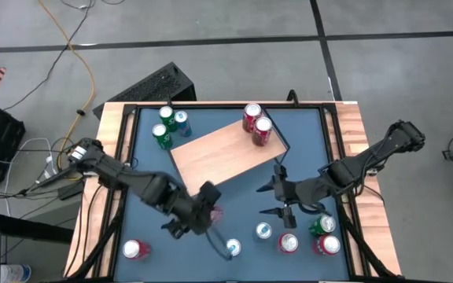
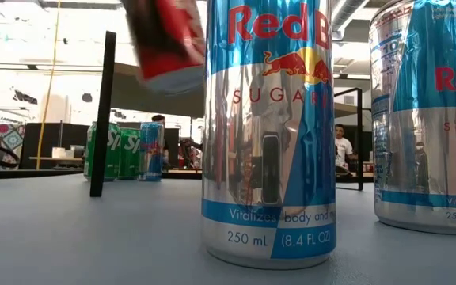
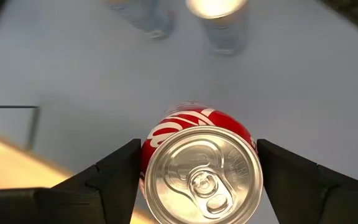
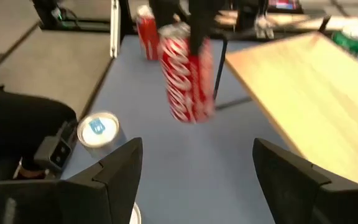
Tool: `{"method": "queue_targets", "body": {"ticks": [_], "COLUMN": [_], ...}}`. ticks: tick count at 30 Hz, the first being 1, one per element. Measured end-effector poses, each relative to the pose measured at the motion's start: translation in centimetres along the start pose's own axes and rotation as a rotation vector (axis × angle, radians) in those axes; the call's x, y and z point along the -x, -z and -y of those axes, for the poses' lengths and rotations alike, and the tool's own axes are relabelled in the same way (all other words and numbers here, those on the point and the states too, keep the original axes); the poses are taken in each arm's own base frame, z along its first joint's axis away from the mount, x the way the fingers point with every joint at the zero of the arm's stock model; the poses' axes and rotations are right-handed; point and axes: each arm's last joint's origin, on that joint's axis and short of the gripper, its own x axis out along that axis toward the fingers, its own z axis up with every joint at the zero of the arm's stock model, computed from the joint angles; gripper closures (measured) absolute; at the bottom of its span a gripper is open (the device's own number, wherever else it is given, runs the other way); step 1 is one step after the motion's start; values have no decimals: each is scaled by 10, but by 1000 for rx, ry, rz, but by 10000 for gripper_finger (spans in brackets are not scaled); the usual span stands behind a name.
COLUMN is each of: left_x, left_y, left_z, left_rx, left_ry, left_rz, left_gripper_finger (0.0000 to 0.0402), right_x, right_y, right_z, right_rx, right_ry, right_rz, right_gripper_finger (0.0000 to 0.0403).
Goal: Place canned beverage on shelf
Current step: Put the red white soda can on the shelf aligned with the other red white soda cans
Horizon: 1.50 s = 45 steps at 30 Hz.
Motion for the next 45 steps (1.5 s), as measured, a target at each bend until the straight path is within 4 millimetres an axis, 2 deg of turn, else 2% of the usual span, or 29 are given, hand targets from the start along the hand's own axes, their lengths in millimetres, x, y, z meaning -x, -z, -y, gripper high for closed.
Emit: {"method": "queue_targets", "body": {"ticks": [5,13,22,29,34,39,45], "left_x": [13,30,31,32,32,32,32], "left_y": [-2,-9,-11,-12,-13,-14,-13], "left_z": [-21,-30,-25,-27,-28,-30,-35], "left_rx": [-83,-174,-238,-266,-297,-317,-316], "left_ry": [-55,-110,-146,-169,-202,-220,-224], "left_rz": [41,84,48,54,46,57,71], "left_gripper_finger": [134,134,134,134,134,134,134], "right_x": [-8,-17,-19,-20,-27,-42,-59], "right_y": [-8,-18,-20,-24,-23,-23,-35], "right_z": [0,19,27,29,29,32,33], "right_rx": [67,28,54,52,53,52,54], "right_ry": [-26,-28,-33,-26,-81,-108,-142], "right_rz": [76,133,146,180,178,152,146], "right_gripper_finger": [112,112,108,58,29,31,36]}}
